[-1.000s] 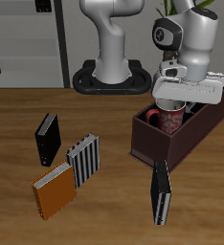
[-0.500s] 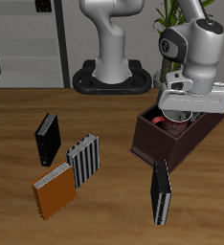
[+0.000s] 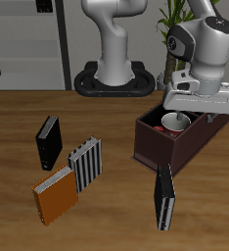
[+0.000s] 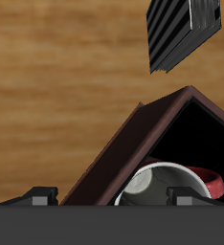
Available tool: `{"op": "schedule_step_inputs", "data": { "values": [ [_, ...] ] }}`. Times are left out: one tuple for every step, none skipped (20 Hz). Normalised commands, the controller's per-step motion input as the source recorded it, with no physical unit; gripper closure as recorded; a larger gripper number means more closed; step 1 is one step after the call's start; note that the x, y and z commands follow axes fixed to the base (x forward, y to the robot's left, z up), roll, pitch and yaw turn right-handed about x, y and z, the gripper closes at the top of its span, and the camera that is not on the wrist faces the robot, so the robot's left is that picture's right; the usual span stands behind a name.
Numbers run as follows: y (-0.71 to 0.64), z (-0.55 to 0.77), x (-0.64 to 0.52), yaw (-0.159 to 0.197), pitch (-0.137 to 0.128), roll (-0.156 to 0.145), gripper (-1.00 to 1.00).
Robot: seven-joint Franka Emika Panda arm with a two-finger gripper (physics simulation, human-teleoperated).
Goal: Place the red mug into the left desk caddy's right compartment
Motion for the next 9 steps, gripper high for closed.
{"op": "schedule_step_inputs", "data": {
  "values": [
    [0.10, 0.43, -0.31, 0.045, -0.070, 0.061, -1.00],
    [0.03, 0.20, -0.14, -0.018, -0.031, 0.019, -1.00],
    [0.00, 0.00, 0.06, 0.000, 0.000, 0.000, -1.00],
    [0.03, 0.12, -0.09, 0.007, -0.014, 0.019, -1.00],
    [0.07, 0.27, -0.16, 0.029, -0.038, 0.022, -1.00],
    [0.05, 0.30, -0.22, 0.015, -0.041, 0.020, -1.00],
    [0.07, 0.34, -0.30, -0.026, -0.045, 0.042, -1.00],
    [0.08, 0.34, -0.20, 0.026, -0.041, 0.045, -1.00],
    [0.02, 0.35, -0.29, -0.004, -0.049, 0.003, -1.00]
  ]
}}
